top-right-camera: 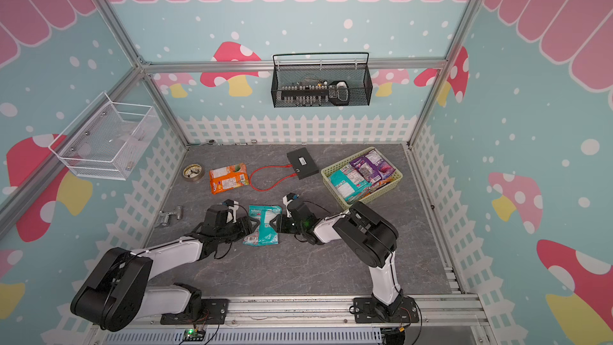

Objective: Put the candies in the basket
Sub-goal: Pick up the candy at the center of the board, then place the candy in the basket.

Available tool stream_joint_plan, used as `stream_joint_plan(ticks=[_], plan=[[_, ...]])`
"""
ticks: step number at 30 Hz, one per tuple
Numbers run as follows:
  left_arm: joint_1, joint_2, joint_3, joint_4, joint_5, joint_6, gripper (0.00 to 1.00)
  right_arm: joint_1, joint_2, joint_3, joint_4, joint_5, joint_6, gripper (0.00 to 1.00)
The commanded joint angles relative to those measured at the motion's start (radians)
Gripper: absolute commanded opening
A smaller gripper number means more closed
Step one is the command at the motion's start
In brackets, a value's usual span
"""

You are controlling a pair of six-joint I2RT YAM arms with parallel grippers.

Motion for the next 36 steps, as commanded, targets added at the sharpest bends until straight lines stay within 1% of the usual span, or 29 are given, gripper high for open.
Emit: stream_joint_plan(ticks=[1, 6, 9, 11, 12, 16, 18, 20, 21, 22, 23, 25, 29, 33, 36], plan=[[-0.013, -0.003, -0.032, -0.044, 0.018, -0.024, 0.65, 0.01, 0.013, -0.012, -0.012, 0.005, -0.025, 0.28], [-0.015, -0.031, -0.047, -0.016, 0.062, -0.06, 0.66, 0.009, -0.04, -0.027, 0.029, 0.017, -0.1, 0.0], [-0.015, -0.088, -0.044, -0.016, 0.082, -0.07, 0.69, 0.008, -0.108, -0.022, 0.007, 0.027, -0.183, 0.0], [-0.015, -0.145, -0.031, -0.034, 0.069, -0.076, 0.78, 0.008, -0.158, -0.018, -0.037, 0.048, -0.251, 0.0], [-0.015, -0.179, -0.025, -0.045, 0.055, -0.081, 0.81, 0.006, -0.188, -0.009, -0.08, 0.07, -0.295, 0.0], [-0.015, -0.328, -0.006, -0.052, 0.017, -0.063, 0.86, -0.009, -0.298, 0.055, -0.29, 0.134, -0.474, 0.0], [-0.015, -0.379, 0.01, -0.066, -0.006, -0.039, 0.88, -0.023, -0.338, 0.088, -0.387, 0.161, -0.553, 0.0], [-0.016, -0.414, 0.028, -0.079, -0.029, -0.01, 0.92, -0.046, -0.381, 0.117, -0.469, 0.166, -0.62, 0.0], [-0.014, -0.426, 0.038, -0.085, -0.037, 0.005, 0.97, -0.063, -0.407, 0.131, -0.51, 0.167, -0.659, 0.0], [-0.015, -0.432, 0.049, -0.088, -0.038, 0.021, 0.99, -0.081, -0.432, 0.142, -0.543, 0.168, -0.694, 0.0], [-0.015, -0.433, 0.057, -0.088, -0.032, 0.037, 0.99, -0.099, -0.454, 0.153, -0.569, 0.162, -0.726, 0.0], [-0.016, -0.426, 0.079, -0.088, -0.008, 0.073, 0.99, -0.15, -0.486, 0.192, -0.638, 0.153, -0.789, 0.0], [-0.036, -0.399, 0.108, -0.088, 0.01, 0.109, 0.99, -0.267, -0.488, 0.305, -0.8, 0.159, -0.91, 0.0], [-0.073, -0.375, 0.121, -0.086, 0.003, 0.114, 0.99, -0.438, -0.459, 0.416, -0.919, 0.115, -1.022, 0.0], [-0.101, -0.36, 0.131, -0.086, -0.005, 0.122, 0.99, -0.557, -0.401, 0.507, -1.008, 0.089, -1.085, 0.0]])
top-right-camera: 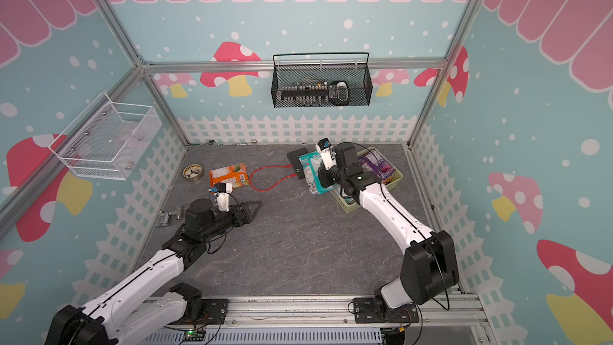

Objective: Put the candies in the basket
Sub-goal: Place the candy in the basket.

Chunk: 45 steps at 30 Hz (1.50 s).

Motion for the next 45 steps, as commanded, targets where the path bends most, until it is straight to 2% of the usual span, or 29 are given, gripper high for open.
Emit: stream_joint_plan(ticks=[1, 5, 13, 19, 30, 38, 45], plan=[[-0.026, 0.016, 0.041, -0.013, -0.007, 0.037, 0.99, -0.111, 0.075, 0.109, -0.165, -0.049, -0.122, 0.0], [-0.031, 0.035, 0.059, -0.017, -0.011, 0.049, 0.99, -0.22, 0.183, 0.202, -0.247, -0.098, -0.16, 0.0], [-0.037, 0.066, 0.082, -0.018, -0.011, 0.054, 0.99, -0.343, 0.357, 0.286, -0.285, 0.042, -0.21, 0.0], [-0.038, 0.09, 0.089, -0.018, -0.01, 0.053, 0.99, -0.36, 0.464, 0.319, -0.245, 0.218, -0.314, 0.0], [-0.04, 0.104, 0.092, -0.018, -0.014, 0.047, 0.99, -0.362, 0.487, 0.296, -0.112, 0.382, -0.495, 0.0], [-0.04, 0.106, 0.098, -0.018, -0.019, 0.035, 0.99, -0.363, 0.484, 0.277, -0.038, 0.436, -0.634, 0.0], [-0.04, 0.109, 0.092, -0.011, -0.03, 0.029, 0.99, -0.364, 0.482, 0.207, 0.031, 0.397, -0.804, 0.0]])
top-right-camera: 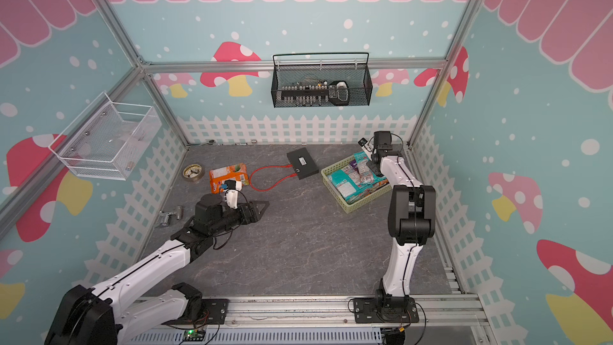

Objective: Put the candies in the basket
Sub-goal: Place the candy in the basket.

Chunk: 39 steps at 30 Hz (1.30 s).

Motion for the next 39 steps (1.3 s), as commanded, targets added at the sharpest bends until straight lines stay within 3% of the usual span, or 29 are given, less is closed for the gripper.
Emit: stream_joint_plan(ticks=[1, 7, 16, 20, 24, 27, 30, 33, 35, 39], plan=[[-0.004, 0.003, 0.029, -0.003, -0.01, -0.003, 0.99, -0.007, -0.001, -0.087, 0.105, 0.008, -0.154, 0.0], [-0.004, -0.007, 0.03, -0.003, -0.012, -0.007, 0.99, -0.028, -0.02, -0.142, 0.205, 0.006, -0.25, 0.0], [-0.004, 0.0, 0.038, -0.002, -0.006, -0.011, 0.99, -0.03, -0.045, -0.166, 0.28, -0.044, -0.278, 0.01], [-0.004, -0.002, 0.042, -0.002, -0.007, -0.012, 0.99, -0.032, -0.04, -0.169, 0.311, -0.061, -0.284, 0.07], [-0.004, 0.003, 0.045, -0.004, -0.019, -0.013, 0.99, -0.032, -0.056, -0.17, 0.317, -0.087, -0.234, 0.29], [-0.004, 0.002, 0.051, -0.017, -0.092, -0.037, 0.99, -0.031, -0.118, -0.19, 0.332, -0.068, -0.122, 0.39], [0.001, 0.017, 0.077, -0.045, -0.25, -0.08, 0.99, -0.025, -0.196, -0.201, 0.302, -0.08, 0.089, 0.46], [0.065, 0.076, 0.11, -0.045, -0.345, -0.168, 0.99, -0.014, -0.287, -0.251, 0.264, -0.146, 0.346, 0.49], [0.158, 0.15, 0.137, -0.024, -0.3, -0.275, 0.98, 0.007, -0.353, -0.332, 0.298, -0.206, 0.473, 0.51], [0.29, 0.281, 0.149, 0.089, -0.189, -0.487, 0.8, 0.073, -0.443, -0.437, 0.358, -0.292, 0.626, 0.56]])
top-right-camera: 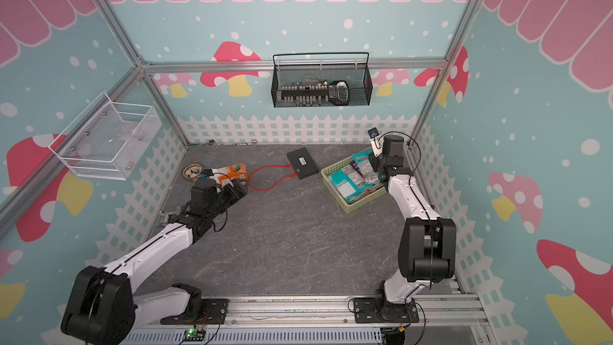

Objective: Put the candies in the basket
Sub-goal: Place the candy in the basket, then move the candy to the center of the board.

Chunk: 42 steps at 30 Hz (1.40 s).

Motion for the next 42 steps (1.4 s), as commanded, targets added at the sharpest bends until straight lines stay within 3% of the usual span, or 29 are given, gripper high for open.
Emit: stream_joint_plan(ticks=[1, 5, 9, 16, 26, 42], plan=[[0.068, 0.094, 0.004, 0.112, 0.05, -0.239, 0.75, 0.069, -0.04, -0.082, 0.037, -0.119, 0.239, 0.57], [0.084, 0.203, 0.023, 0.237, -0.017, -0.356, 0.6, 0.166, -0.1, -0.152, 0.091, -0.157, 0.306, 0.59], [0.109, 0.326, 0.069, 0.292, -0.001, -0.42, 0.5, 0.259, -0.141, -0.22, 0.165, -0.191, 0.343, 0.62], [0.118, 0.426, 0.206, 0.084, -0.173, -0.447, 0.47, 0.342, -0.155, -0.24, 0.207, -0.144, 0.358, 0.64], [0.149, 0.504, 0.294, -0.066, -0.232, -0.471, 0.46, 0.373, -0.147, -0.211, 0.22, -0.131, 0.348, 0.64], [0.174, 0.663, 0.394, -0.125, -0.206, -0.453, 0.51, 0.392, -0.149, -0.211, 0.221, -0.107, 0.343, 0.64]])
